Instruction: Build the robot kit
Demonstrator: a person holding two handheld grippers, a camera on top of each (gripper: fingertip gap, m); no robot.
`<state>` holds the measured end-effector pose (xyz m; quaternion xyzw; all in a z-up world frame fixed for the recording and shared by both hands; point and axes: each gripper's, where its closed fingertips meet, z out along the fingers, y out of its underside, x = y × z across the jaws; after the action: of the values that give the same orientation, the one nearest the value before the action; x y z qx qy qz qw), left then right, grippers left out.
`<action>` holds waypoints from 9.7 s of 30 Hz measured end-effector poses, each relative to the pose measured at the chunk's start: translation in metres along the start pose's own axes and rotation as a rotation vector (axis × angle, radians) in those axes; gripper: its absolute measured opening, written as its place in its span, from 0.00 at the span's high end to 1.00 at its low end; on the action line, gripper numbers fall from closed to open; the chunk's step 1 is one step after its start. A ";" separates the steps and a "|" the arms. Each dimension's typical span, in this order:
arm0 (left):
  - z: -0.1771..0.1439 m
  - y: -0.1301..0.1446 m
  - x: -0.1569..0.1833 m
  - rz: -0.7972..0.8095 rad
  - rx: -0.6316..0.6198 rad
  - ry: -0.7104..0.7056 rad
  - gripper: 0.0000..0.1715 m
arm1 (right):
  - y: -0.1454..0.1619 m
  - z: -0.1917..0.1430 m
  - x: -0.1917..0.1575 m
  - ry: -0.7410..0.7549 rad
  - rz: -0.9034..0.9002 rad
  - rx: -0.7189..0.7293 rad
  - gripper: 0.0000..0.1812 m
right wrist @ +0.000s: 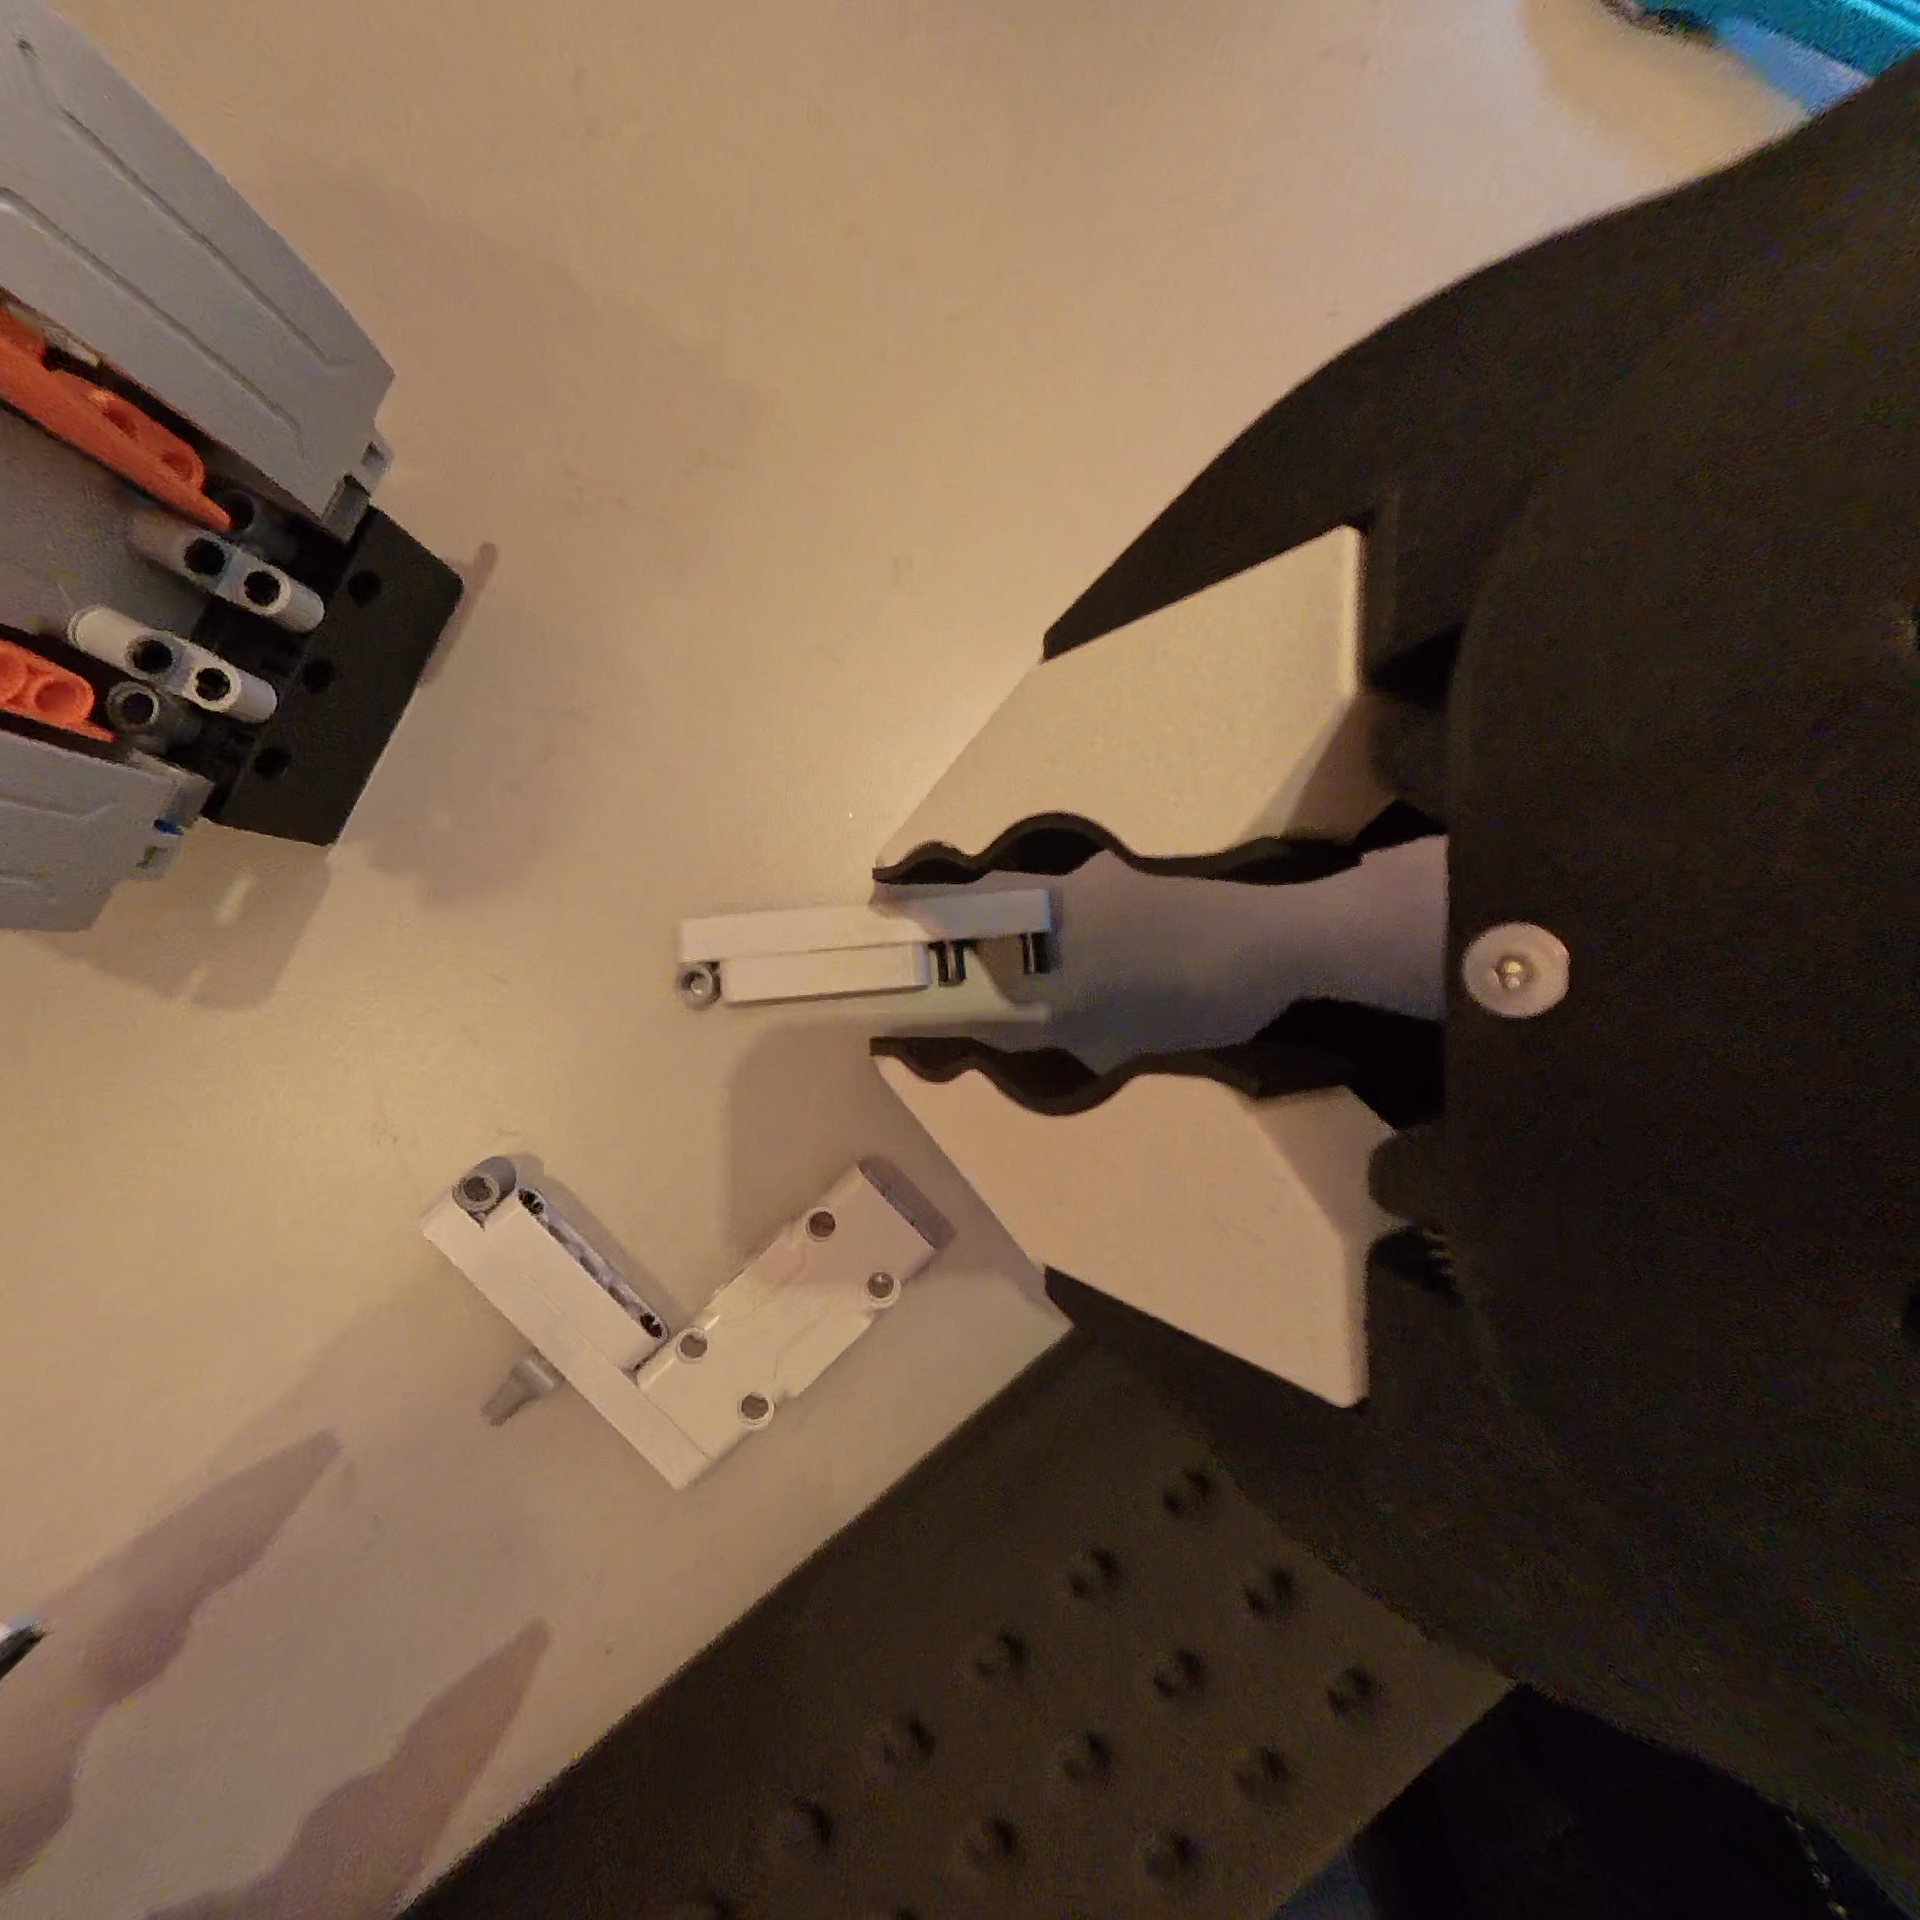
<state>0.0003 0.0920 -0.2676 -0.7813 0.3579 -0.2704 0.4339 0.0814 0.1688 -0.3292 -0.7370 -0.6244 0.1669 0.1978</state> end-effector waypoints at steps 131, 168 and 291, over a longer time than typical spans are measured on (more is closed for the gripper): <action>0.085 0.028 0.023 0.308 -0.300 0.024 0.88 | 0.004 -0.006 -0.053 -0.601 0.085 0.106 1.00; 0.088 0.025 0.011 0.280 -0.283 -0.017 0.87 | 0.003 -0.006 -0.042 -0.473 -0.033 0.171 0.97; 0.097 0.021 0.009 0.257 -0.297 0.017 0.87 | 0.001 -0.006 -0.035 -0.493 -0.083 0.246 1.00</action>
<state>0.0700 0.1243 -0.3312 -0.7822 0.4946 -0.1635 0.3417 0.0793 0.1332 -0.3239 -0.6182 -0.6584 0.4077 0.1345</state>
